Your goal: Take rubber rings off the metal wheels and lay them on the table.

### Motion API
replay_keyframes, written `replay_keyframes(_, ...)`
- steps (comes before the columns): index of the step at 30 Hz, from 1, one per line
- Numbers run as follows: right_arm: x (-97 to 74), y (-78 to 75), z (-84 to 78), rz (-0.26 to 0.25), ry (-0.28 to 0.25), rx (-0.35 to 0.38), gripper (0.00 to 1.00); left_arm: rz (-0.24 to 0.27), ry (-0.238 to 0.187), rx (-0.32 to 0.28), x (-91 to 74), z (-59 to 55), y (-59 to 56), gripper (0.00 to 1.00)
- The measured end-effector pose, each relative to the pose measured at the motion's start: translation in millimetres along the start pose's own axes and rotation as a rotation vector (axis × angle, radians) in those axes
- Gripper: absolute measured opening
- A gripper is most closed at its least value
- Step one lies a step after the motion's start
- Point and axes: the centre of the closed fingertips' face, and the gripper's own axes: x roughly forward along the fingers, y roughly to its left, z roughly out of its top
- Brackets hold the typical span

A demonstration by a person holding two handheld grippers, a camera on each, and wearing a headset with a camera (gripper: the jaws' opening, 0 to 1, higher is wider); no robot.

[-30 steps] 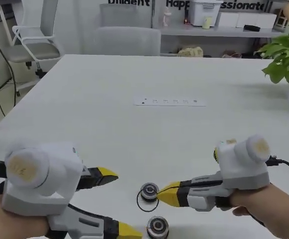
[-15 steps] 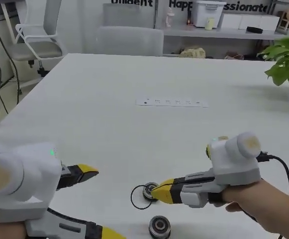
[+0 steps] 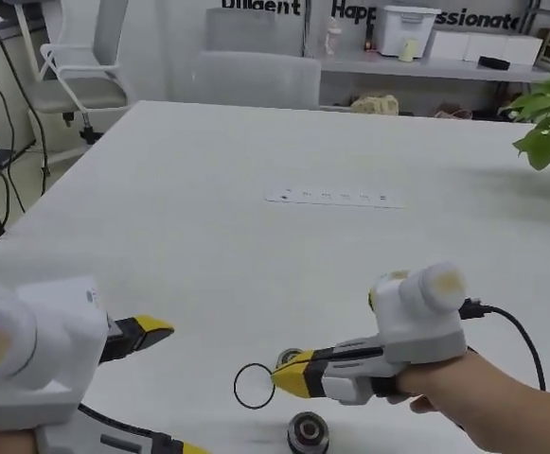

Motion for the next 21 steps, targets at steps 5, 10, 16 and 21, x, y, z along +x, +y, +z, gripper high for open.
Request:
replay_keyframes(5,8.7,-0.9,-6.7,-0.005,0.024,0.005,0.00,0.000,0.004,-0.001,-0.4,-1.6,0.3,0.90)
replay_keyframes(10,16.5,-0.3,-13.5,-0.010,0.040,0.013,0.00,-0.002,0.008,-0.006,0.5,-2.7,-0.7,0.90)
replay_keyframes(16,23.4,-0.2,-21.0,-0.019,0.070,-0.002,0.00,-0.005,0.018,-0.009,0.2,-5.6,-0.2,0.90)
replay_keyframes(21,27.9,0.0,-25.6,-0.026,0.089,-0.016,0.00,-0.006,0.023,-0.011,0.3,-6.6,-0.4,0.89)
